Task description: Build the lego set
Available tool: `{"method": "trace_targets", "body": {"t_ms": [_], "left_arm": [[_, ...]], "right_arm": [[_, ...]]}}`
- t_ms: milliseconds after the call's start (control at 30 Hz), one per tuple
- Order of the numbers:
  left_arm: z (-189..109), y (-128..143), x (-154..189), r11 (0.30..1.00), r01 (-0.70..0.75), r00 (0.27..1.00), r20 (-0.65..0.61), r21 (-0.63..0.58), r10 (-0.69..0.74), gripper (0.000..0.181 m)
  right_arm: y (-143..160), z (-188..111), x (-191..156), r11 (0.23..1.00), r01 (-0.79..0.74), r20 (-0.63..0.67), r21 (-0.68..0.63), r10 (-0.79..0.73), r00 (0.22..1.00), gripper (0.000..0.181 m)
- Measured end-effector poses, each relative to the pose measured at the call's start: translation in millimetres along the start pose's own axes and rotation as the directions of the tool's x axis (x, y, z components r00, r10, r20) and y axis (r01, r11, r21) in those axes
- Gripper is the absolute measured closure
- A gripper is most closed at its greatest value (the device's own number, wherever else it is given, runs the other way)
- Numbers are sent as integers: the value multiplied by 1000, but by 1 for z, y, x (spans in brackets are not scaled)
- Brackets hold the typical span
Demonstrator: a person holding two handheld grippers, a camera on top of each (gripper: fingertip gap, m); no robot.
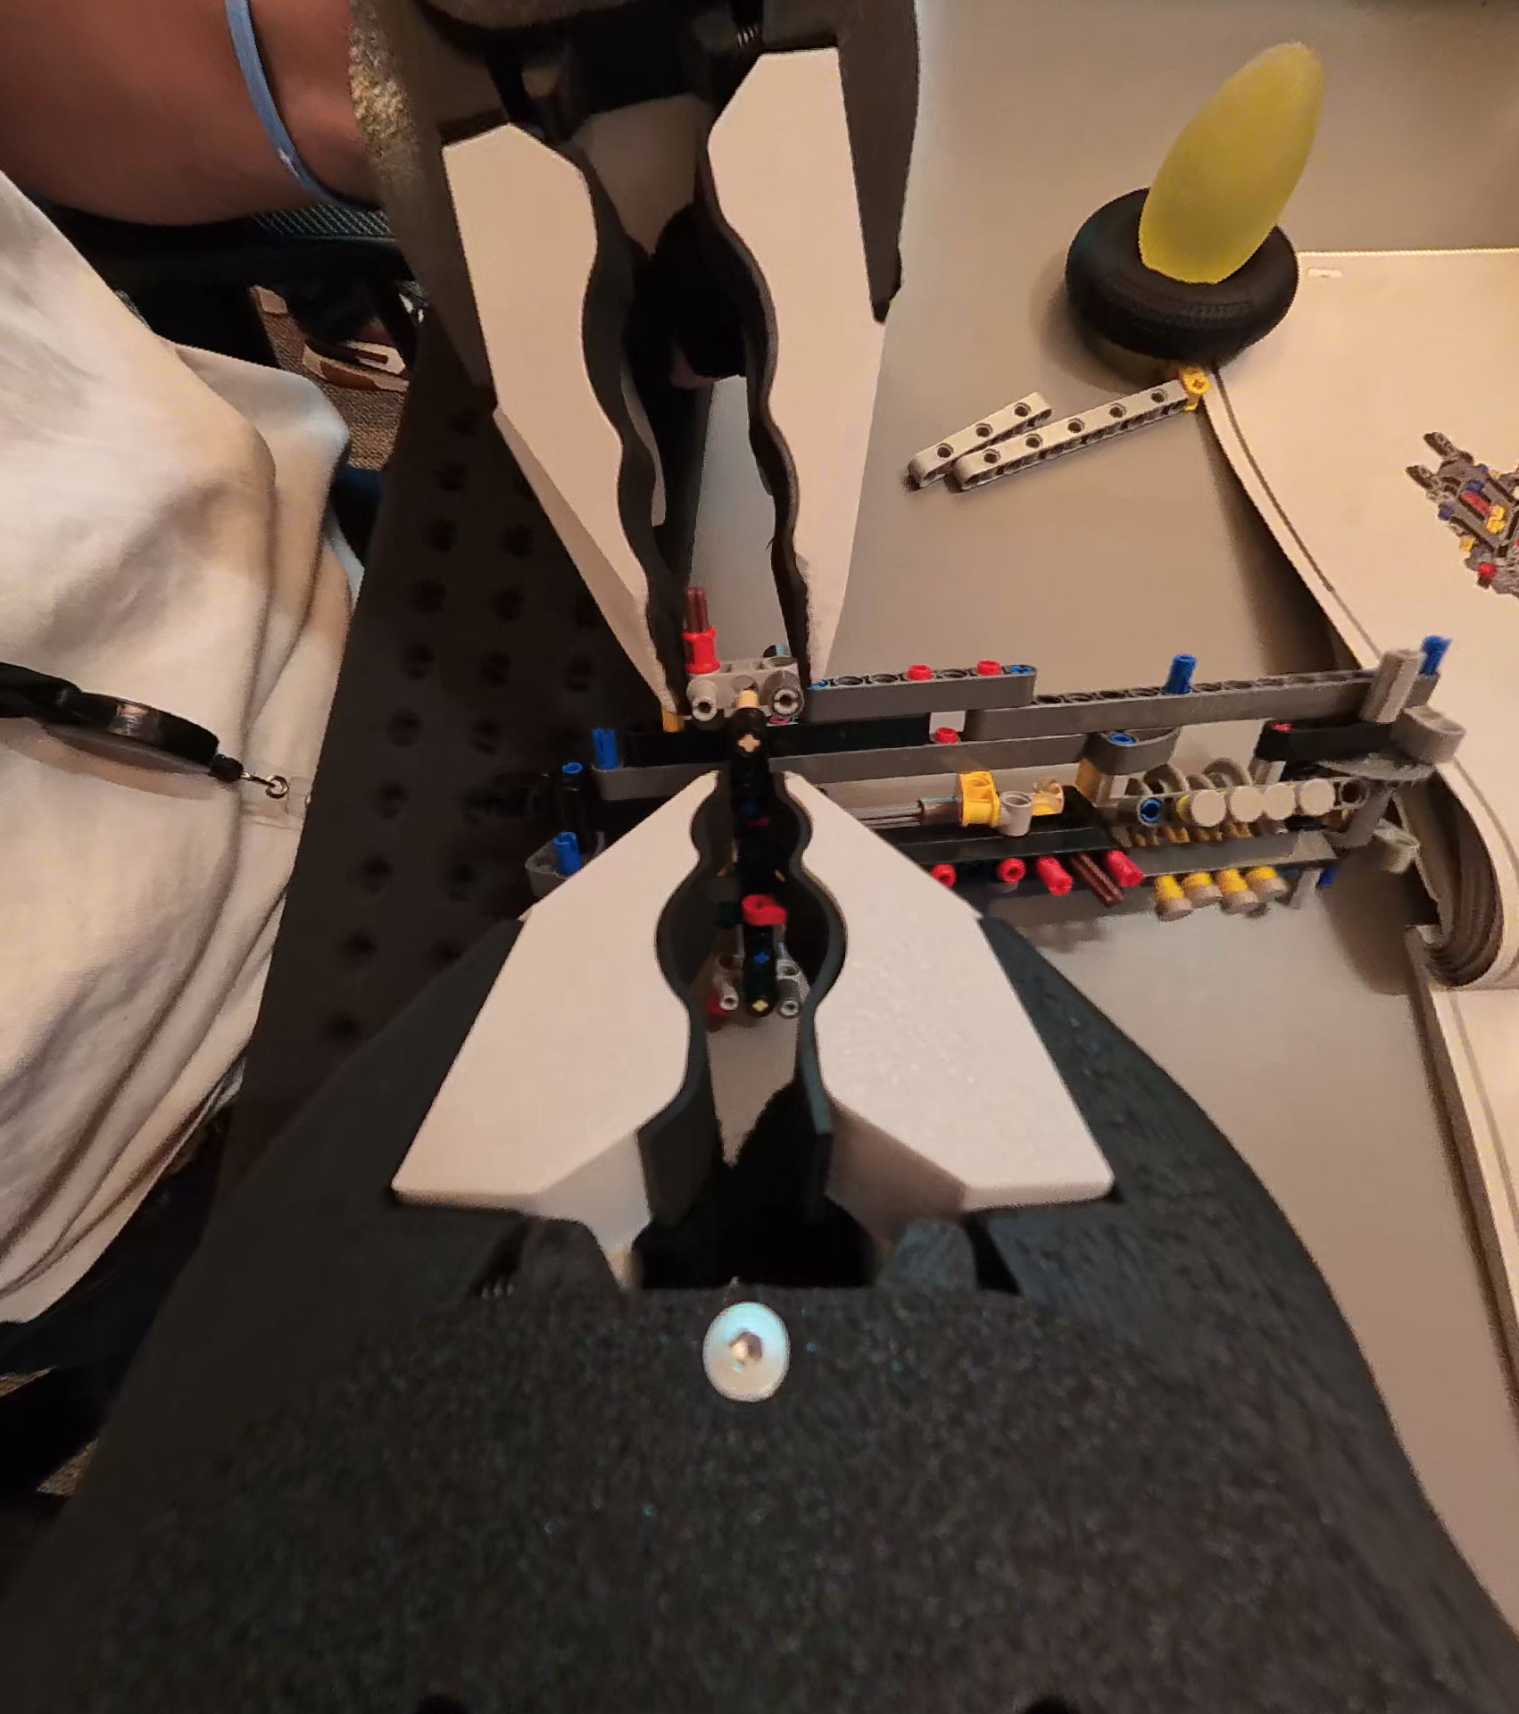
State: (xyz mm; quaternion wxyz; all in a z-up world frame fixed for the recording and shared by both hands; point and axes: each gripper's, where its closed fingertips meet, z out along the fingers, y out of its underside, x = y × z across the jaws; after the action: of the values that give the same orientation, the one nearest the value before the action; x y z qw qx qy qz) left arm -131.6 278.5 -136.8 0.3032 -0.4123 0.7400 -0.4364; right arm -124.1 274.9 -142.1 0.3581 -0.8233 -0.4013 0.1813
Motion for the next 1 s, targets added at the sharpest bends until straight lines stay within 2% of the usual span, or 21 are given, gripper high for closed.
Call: {"method": "trace_targets", "body": {"t_ms": [200, 333, 433, 833, 1000], "left_arm": [[4, 4, 0, 999, -35, 999, 30, -40, 37, 159], [4, 3, 1, 1000, -11, 1000, 12, -23, 11, 159], [4, 1, 1, 1000, 7, 1000, -4, -10, -7, 159], [8, 3, 4, 998, -16, 1000, 2, -64, 16, 159], [10, 7, 0, 997, -10, 1000, 22, -79, 12, 159]], "right_arm": [[4, 2, 1, 999, 5, -12, -35, -5, 1000, 175], [3, 1, -1, 999, 9, 17, -31, -8, 1000, 175], [2, -1, -1, 997, 69, 21, -20, -69, 997, 175], [9, -2, -3, 966, 45, 15, -254, -43, 999, 175], [10, 0, 2, 953, 56, -23, -299, -66, 998, 175]]}}
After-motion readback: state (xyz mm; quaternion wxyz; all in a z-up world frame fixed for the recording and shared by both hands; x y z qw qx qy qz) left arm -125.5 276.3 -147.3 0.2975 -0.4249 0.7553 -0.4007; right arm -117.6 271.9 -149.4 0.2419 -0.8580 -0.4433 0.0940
